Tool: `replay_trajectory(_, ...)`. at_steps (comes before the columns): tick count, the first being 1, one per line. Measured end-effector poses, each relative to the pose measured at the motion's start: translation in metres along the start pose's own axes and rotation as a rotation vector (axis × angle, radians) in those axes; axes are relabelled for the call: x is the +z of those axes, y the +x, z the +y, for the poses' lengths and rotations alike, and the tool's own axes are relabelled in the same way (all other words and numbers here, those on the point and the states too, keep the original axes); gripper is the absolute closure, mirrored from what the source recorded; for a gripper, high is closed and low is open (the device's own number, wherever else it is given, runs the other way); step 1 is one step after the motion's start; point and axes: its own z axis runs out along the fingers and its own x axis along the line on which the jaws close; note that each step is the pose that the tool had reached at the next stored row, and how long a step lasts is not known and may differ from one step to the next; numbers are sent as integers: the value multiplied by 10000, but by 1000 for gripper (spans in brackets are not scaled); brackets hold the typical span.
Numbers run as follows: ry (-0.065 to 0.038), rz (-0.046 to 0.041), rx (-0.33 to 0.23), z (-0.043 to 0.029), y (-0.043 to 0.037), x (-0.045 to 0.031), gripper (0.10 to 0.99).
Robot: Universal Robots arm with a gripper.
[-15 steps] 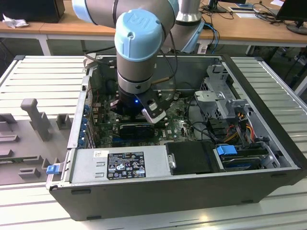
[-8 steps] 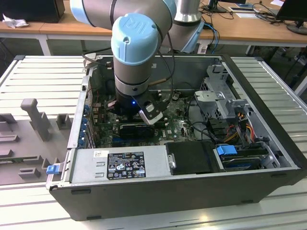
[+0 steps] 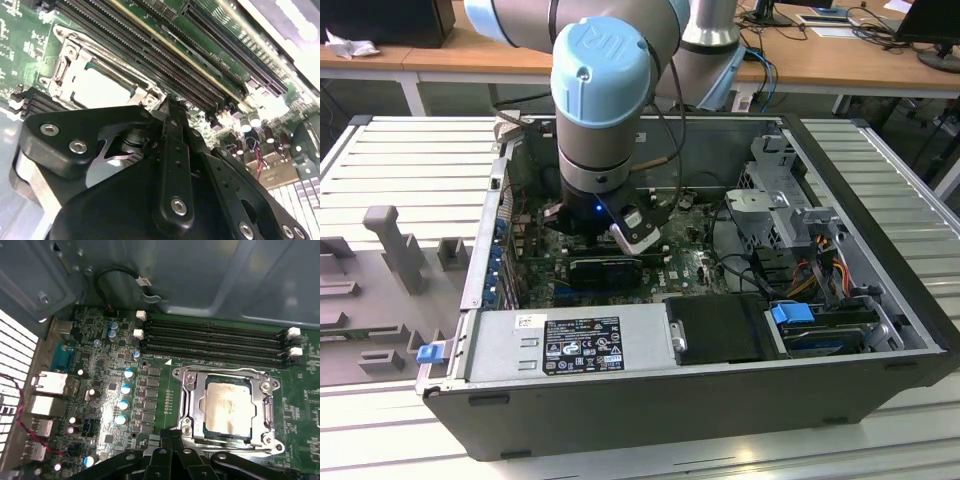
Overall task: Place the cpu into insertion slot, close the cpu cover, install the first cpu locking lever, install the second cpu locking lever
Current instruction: 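Install the second cpu locking lever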
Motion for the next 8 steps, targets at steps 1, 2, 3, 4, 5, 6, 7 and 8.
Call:
replay_trajectory(1,14,1,0,7,0,-22,980)
replay_trajectory(2,45,4,1,19,0,-61,980)
replay_trajectory(3,58,6,1,27,-1,-87,980)
replay_trajectory(4,67,7,1,35,-1,-110,980)
replay_trajectory(5,83,8,2,43,-1,-135,980)
replay_trajectory(6,104,11,3,51,-1,-161,980)
replay_trajectory(7,102,9,2,52,-1,-164,980)
replay_trajectory(8,104,10,2,53,-1,-167,980)
